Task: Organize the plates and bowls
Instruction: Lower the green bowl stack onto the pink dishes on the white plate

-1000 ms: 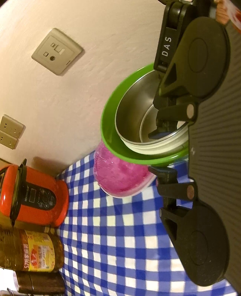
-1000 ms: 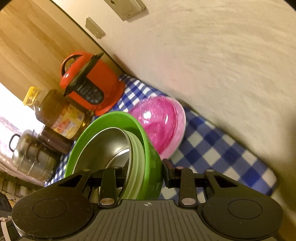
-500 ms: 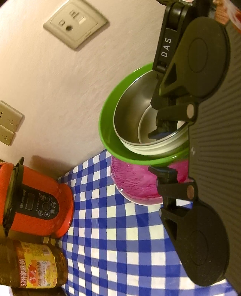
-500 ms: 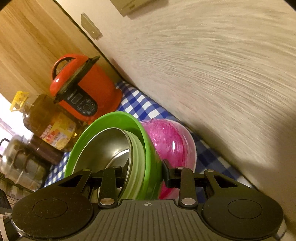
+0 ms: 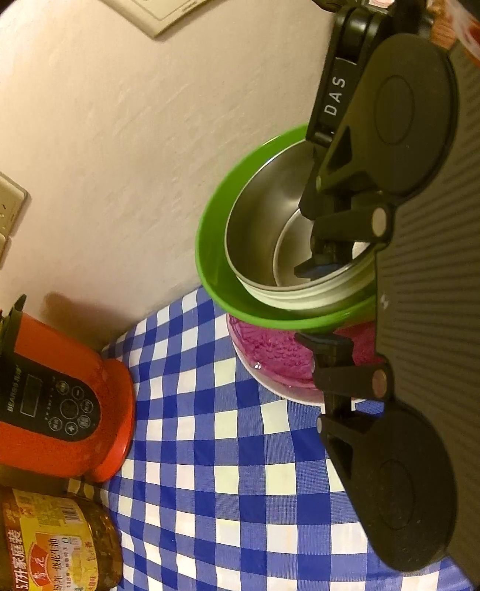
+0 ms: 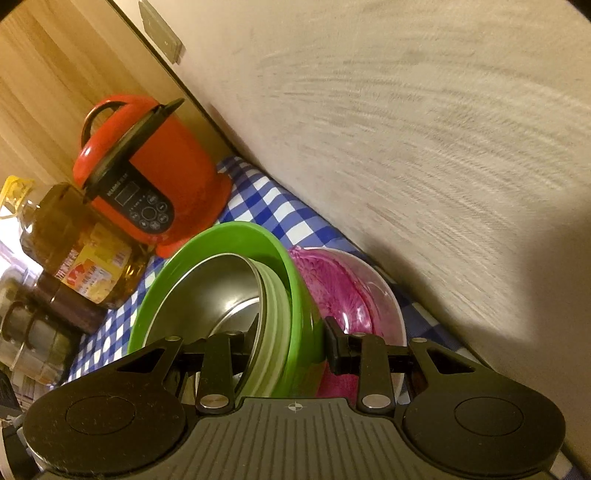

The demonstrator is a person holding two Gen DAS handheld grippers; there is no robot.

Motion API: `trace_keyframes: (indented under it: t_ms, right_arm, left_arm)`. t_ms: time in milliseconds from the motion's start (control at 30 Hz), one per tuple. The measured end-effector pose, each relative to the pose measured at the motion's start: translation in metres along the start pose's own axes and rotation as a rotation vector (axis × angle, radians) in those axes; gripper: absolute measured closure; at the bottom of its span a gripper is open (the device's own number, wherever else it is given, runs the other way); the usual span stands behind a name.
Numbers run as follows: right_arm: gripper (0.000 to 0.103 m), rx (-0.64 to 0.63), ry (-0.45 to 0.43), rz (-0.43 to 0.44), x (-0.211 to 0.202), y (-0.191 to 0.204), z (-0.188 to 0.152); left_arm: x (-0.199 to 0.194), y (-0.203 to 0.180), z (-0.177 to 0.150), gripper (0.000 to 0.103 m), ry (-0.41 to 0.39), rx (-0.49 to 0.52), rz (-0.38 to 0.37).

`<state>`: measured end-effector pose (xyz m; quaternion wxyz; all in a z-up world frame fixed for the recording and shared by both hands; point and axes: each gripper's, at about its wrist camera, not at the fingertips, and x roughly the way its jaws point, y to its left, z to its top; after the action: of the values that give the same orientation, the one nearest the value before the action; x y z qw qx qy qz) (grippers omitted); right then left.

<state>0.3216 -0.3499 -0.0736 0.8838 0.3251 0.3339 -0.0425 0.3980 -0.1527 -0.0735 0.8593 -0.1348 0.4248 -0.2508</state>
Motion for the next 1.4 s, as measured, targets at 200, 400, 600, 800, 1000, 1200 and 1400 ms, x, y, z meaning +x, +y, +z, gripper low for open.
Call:
trace_keyframes:
  t_ms: [200, 400, 600, 800, 1000, 1200, 1400]
  right_arm:
    - [0.071, -0.010, 0.005, 0.006, 0.010, -0.001, -0.001]
    - [0.071, -0.013, 0.009, 0.003, 0.014, -0.002, -0.001]
    - [0.071, -0.023, 0.008, 0.002, 0.018, -0.001, -0.002]
    - [0.070, -0.027, 0.002, 0.006, 0.017, -0.002, -0.003]
    - [0.068, -0.025, -0.001, 0.024, 0.015, -0.005, -0.003]
    - [0.057, -0.039, -0.027, 0.042, 0.007, -0.003, -0.004]
    - [0.052, -0.054, -0.064, 0.056, -0.004, 0.000, -0.002]
  left_arm:
    - [0.007, 0.005, -0.001, 0.076, 0.001, -0.002, 0.006]
    - [0.013, 0.004, -0.002, 0.076, 0.006, 0.004, 0.013]
    - [0.015, 0.004, -0.002, 0.076, 0.002, 0.016, 0.025]
    - [0.014, 0.004, -0.002, 0.076, -0.007, 0.021, 0.019]
    - [0.012, 0.005, -0.003, 0.075, -0.021, 0.028, 0.021]
    - [0.005, 0.003, -0.004, 0.065, -0.051, 0.053, 0.039]
    - [-0.002, 0.007, -0.002, 0.064, -0.086, 0.027, 0.033]
